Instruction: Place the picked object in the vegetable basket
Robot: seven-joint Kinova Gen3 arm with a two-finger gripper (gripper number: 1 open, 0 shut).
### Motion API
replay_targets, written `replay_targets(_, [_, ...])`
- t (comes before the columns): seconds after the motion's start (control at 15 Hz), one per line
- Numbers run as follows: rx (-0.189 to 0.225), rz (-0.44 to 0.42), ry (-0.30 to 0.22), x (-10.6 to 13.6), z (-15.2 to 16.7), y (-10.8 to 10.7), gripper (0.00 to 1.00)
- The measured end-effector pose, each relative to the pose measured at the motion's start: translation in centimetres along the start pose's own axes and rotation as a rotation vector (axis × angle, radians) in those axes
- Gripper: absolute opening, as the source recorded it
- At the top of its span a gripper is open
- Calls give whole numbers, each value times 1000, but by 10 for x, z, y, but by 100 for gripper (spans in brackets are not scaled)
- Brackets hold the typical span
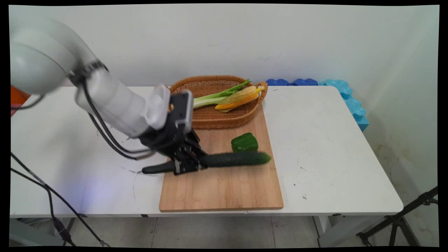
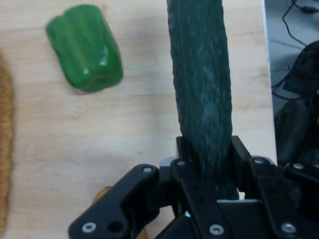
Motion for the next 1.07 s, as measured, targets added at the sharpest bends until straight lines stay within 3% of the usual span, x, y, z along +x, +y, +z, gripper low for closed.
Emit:
replay_targets(0.27, [36, -80, 23, 20, -45, -15, 0])
replay_targets(0.53, [129, -189, 5, 32, -65, -51, 0])
replay_targets(0.8, [231, -304, -46, 35, -53, -93, 0])
replay_targets(1.07, [290, -374, -100, 34, -22, -128, 0])
